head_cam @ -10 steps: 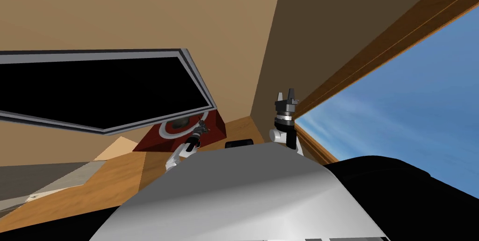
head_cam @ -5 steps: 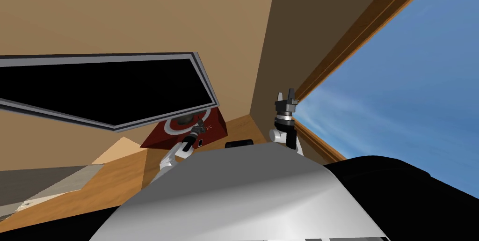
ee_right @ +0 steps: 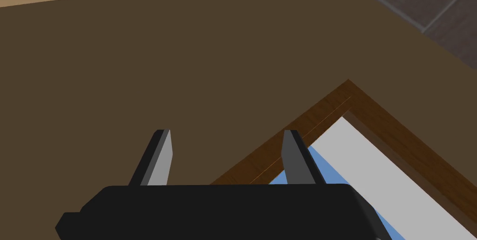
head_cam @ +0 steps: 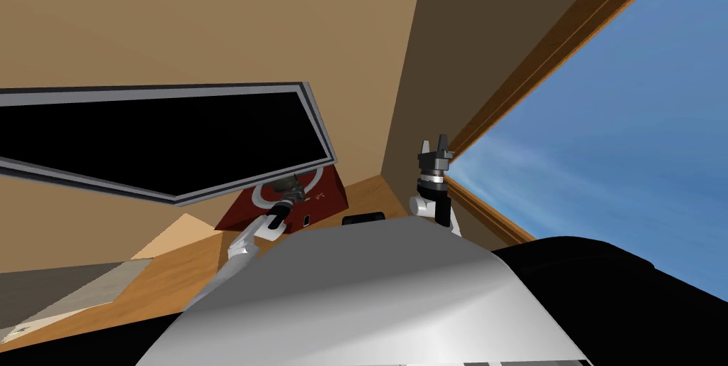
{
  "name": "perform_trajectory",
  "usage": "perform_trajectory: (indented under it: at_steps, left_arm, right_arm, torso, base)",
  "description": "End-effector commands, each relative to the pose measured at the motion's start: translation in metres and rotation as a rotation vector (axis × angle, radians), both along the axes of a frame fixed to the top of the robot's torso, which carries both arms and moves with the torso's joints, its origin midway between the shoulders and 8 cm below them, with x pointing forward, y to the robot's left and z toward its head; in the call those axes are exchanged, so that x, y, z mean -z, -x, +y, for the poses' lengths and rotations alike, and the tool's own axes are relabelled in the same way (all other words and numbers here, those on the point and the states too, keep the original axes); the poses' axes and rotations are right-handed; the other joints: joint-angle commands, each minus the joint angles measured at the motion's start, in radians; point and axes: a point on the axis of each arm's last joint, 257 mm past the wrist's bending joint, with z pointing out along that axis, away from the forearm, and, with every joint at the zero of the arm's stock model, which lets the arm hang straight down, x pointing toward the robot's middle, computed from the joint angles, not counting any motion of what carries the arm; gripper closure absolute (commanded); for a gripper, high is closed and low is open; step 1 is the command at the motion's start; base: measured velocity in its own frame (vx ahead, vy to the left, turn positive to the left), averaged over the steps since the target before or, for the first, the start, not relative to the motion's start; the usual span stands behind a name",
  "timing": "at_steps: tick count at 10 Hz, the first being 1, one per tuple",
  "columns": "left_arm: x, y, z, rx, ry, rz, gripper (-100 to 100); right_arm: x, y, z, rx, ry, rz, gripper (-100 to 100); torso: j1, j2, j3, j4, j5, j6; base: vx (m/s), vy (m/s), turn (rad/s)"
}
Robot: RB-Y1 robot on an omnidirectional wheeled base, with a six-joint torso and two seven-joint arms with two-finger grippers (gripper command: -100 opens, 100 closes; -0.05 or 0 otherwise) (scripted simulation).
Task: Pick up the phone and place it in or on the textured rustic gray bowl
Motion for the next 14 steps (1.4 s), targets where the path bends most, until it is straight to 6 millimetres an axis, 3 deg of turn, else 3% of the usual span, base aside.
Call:
perform_trajectory:
  at_steps: [1, 11, 12, 13, 14]
  left_arm:
    - [-0.01, 0.003, 0.015, -0.029, 0.015, -0.004, 100]
    - [-0.066, 0.008, 0.087, -0.203, 0.117, -0.05, 100]
    - [-0.056, 0.009, 0.075, -0.178, 0.116, -0.036, 100]
    - [-0.056, 0.009, 0.076, -0.181, 0.119, -0.036, -100]
    - [-0.056, 0.009, 0.076, -0.181, 0.119, -0.036, -100]
  right_arm:
    - [0.0, 0.0, 0.0, 0.0, 0.0, 0.0, 0]
    - [0.0, 0.0, 0.0, 0.0, 0.0, 0.0, 0]
    - [0.0, 0.0, 0.0, 0.0, 0.0, 0.0, 0]
    - [0.0, 0.0, 0.0, 0.0, 0.0, 0.0, 0]
    - [0.0, 0.0, 0.0, 0.0, 0.0, 0.0, 0]
  torso:
    - [0.0, 0.0, 0.0, 0.0, 0.0, 0.0]
    - [0.002, 0.001, 0.001, 0.002, 0.002, -0.005]
    - [0.009, -0.005, 0.0, 0.004, -0.001, -0.005]
    - [0.01, -0.006, -0.002, 0.004, -0.001, -0.005]
    - [0.01, -0.006, -0.002, 0.004, -0.001, -0.005]
  base:
    - [0.077, 0.096, -0.009]
    - [0.082, 0.102, -0.002]
    - [0.026, 0.024, 0.003]
    - [0.0, 0.0, 0.0]
    - [0.0, 0.0, 0.0]
